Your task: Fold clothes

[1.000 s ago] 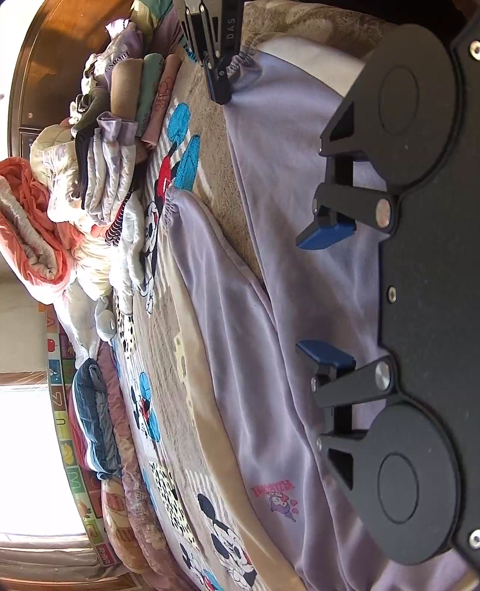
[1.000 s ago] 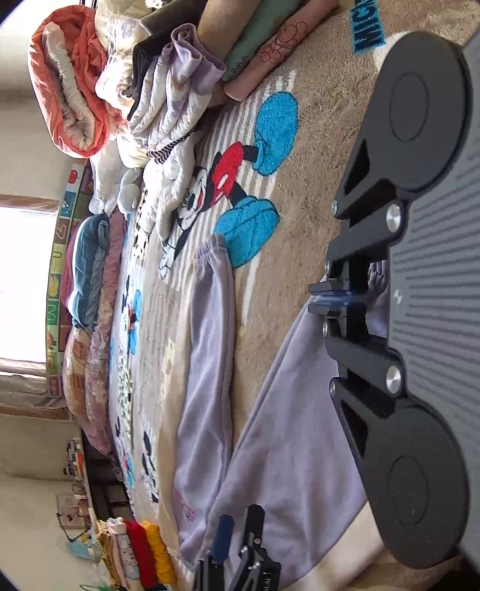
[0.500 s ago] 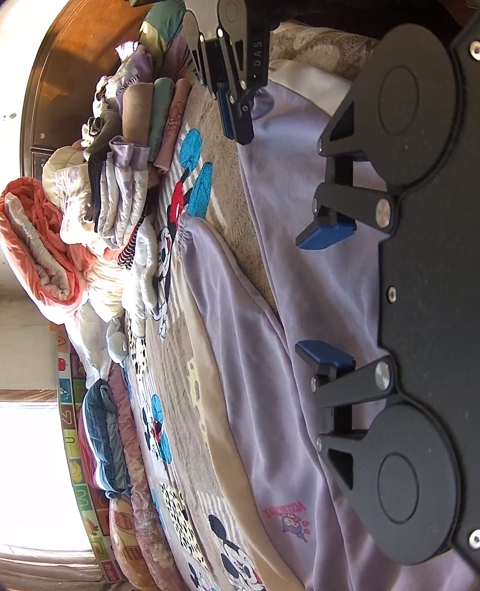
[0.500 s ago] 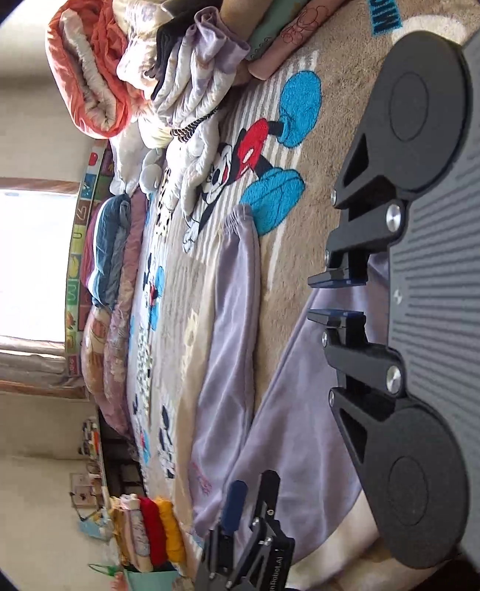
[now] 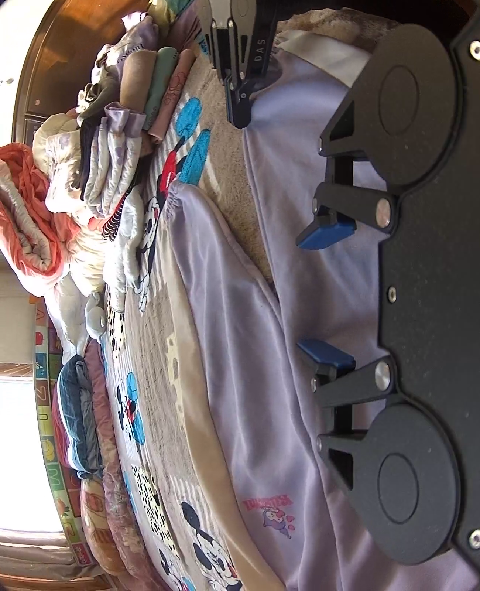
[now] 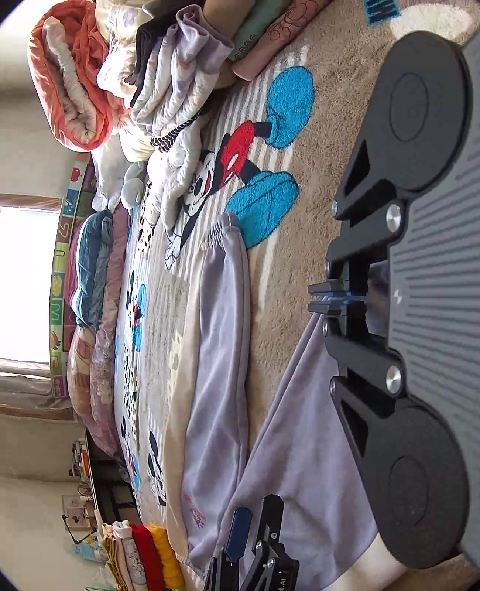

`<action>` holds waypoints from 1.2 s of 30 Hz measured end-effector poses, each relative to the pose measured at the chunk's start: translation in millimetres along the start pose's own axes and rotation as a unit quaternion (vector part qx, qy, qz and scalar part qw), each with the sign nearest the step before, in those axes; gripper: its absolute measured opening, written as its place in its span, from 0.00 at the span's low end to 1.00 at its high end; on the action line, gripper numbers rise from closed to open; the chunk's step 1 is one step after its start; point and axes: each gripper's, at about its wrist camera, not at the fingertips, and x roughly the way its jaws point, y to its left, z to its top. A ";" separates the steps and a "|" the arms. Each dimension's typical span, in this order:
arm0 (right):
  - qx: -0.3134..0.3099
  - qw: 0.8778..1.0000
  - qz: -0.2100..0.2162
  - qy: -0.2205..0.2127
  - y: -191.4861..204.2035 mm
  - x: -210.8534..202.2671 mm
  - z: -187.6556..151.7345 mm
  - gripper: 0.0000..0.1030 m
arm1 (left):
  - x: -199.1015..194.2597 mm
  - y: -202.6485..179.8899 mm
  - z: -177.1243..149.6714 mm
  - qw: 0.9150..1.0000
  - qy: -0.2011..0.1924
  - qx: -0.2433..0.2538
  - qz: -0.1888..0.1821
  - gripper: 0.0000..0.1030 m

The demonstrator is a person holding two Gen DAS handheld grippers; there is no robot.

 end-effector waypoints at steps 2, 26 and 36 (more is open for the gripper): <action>-0.001 1.000 -0.005 0.002 -0.4 2.8 -0.6 0.03 | 0.6 -0.2 2.8 1.000 0.007 0.012 0.008 0.52; -0.121 0.983 0.133 -0.031 90.3 -59.7 -26.6 0.39 | 24.3 -23.2 36.8 0.991 0.073 0.091 0.069 0.04; -0.098 0.986 0.130 0.021 84.1 -64.0 -37.3 0.40 | 36.8 -40.6 39.2 0.997 0.081 0.012 0.004 0.33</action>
